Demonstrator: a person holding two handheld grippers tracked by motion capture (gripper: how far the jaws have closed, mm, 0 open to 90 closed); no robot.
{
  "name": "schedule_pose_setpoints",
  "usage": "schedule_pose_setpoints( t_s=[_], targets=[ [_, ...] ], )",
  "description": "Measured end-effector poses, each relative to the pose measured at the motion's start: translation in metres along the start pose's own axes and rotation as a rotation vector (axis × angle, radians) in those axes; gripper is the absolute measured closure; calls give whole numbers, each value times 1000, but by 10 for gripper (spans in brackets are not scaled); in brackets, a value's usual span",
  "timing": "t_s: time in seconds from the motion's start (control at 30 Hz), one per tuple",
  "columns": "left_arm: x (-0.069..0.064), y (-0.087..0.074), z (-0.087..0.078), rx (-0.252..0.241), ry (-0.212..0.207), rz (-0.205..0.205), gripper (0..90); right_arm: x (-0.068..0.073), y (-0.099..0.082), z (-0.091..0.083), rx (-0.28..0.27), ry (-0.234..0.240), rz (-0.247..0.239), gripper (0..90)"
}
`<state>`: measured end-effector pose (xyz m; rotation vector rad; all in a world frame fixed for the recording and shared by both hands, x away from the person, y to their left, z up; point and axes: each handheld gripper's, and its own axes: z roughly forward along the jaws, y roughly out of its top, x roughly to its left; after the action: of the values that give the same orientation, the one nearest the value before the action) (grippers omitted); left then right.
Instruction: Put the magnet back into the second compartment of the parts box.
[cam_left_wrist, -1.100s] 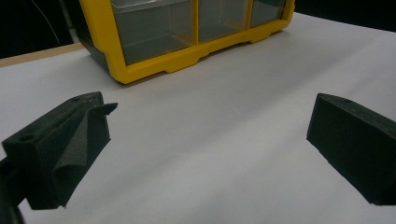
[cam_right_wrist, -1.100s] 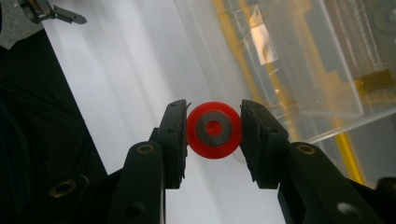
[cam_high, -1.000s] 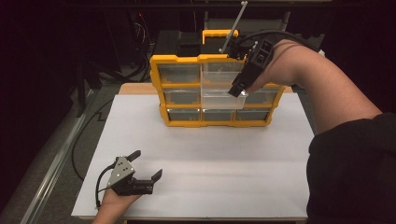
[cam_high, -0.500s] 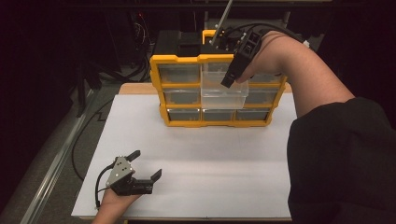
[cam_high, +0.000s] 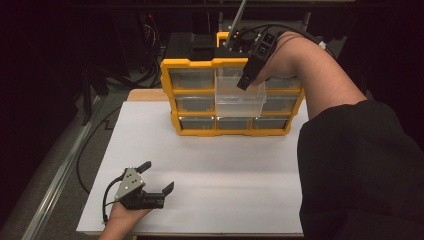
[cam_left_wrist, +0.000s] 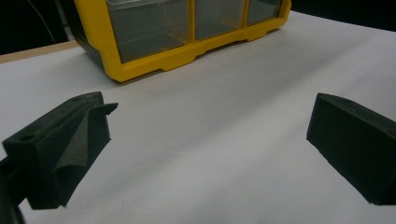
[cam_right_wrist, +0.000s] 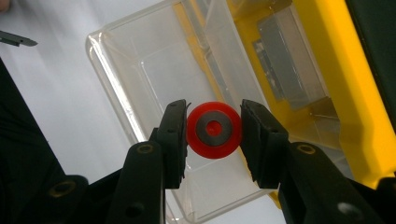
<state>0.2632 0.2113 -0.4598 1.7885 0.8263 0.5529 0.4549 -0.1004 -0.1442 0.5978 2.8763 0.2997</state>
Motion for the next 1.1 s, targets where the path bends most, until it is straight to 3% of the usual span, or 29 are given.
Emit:
schedule_pose_setpoints(
  t_s=[0.3, 0.57, 0.87, 0.93, 0.97, 1.03, 1.1],
  targets=[
    [0, 0, -1, -7, -5, 0, 6, 1, 5, 13, 23, -2, -3, 642],
    [0, 0, 0, -13, -7, -3, 6, 0, 7, 9, 4, 4, -14, 639],
    [0, 1, 0, -12, -7, 2, 6, -2, 4, 4, -4, -1, 6, 636],
    [0, 1, 0, -9, -7, 1, 6, -1, 4, 4, -2, -6, 3, 557],
    [0, 1, 0, -9, -6, 1, 6, -2, 4, 2, -11, -4, 12, 455],
    [0, 1, 0, -9, -8, 1, 7, -1, 4, -2, -20, -19, 21, 331],
    [0, 0, 1, -8, -8, 2, 8, -1, 3, -7, -30, -20, 33, 308]
  ],
)
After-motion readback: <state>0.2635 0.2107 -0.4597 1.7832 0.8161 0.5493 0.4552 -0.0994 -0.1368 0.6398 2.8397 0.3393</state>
